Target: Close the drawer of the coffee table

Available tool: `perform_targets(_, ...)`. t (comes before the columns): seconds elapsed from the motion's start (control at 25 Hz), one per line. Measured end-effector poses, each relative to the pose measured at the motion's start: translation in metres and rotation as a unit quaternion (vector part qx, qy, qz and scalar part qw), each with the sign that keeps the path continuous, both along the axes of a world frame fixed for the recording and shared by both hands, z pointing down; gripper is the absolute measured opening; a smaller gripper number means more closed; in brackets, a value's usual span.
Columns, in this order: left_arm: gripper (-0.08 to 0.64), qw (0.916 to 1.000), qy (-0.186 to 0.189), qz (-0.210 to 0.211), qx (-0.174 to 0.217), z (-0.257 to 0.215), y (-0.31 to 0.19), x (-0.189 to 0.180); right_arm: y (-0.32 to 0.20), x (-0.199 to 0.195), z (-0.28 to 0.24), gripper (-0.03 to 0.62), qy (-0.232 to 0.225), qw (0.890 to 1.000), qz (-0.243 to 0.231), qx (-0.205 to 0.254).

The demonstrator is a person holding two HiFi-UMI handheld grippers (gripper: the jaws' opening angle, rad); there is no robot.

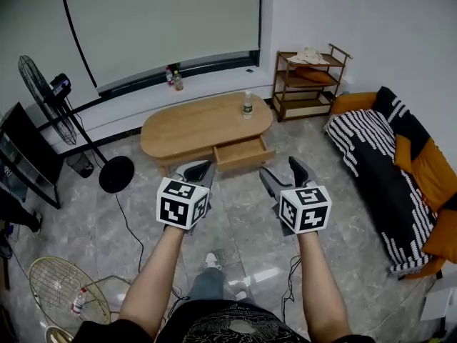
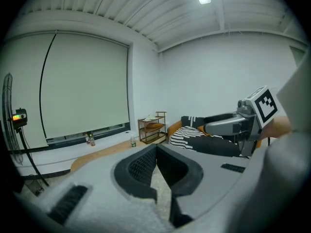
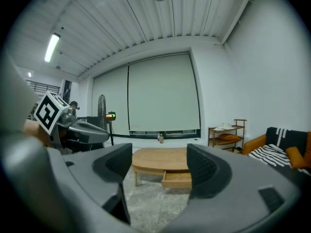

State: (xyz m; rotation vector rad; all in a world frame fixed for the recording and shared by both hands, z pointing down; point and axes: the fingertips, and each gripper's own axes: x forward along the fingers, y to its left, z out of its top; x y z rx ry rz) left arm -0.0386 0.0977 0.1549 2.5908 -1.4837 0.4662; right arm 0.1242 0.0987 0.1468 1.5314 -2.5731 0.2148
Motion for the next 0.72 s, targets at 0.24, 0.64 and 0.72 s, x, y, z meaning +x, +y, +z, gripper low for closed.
perform_targets(0.24,0.006,0.9999,0.005,-0.008,0.003,0.008,-0.033,-0.006,-0.034,-0.009,0.008,0.35,0.004,1.0,-0.011,0.001)
perform_targets(0.64,0.006,0.9997,0.02,-0.009,-0.001,0.027,-0.153,-0.02,-0.153,-0.034,0.025,0.36,0.014,1.0,-0.02,-0.005)
perform_targets(0.72,0.006,0.9997,0.024,-0.008,-0.007,0.032,-0.184,-0.023,-0.184,-0.038,0.029,0.36,0.015,1.0,-0.019,-0.009)
